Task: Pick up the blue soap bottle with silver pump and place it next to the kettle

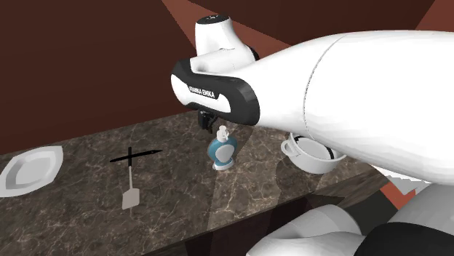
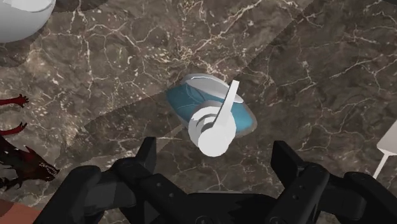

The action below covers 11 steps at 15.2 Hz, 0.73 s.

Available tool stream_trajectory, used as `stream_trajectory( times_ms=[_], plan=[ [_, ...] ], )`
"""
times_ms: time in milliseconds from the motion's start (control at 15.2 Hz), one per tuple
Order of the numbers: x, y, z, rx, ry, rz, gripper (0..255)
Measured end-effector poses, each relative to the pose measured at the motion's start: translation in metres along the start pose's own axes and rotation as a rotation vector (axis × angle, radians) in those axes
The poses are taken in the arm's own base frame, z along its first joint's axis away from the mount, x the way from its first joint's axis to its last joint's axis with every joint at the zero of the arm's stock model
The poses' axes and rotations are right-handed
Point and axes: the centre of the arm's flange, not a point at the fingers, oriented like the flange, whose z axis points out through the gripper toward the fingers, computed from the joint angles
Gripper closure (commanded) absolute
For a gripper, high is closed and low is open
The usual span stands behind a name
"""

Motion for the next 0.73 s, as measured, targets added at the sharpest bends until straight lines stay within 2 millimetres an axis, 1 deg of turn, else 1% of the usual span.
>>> stream_trajectory(
  times_ms=[462,726],
  plan=[
    [0.003,0.0,0.037,0.004,0.003,-0.006,0],
    [0.004,0.0,0.041,0.004,0.003,-0.007,0]
  ],
)
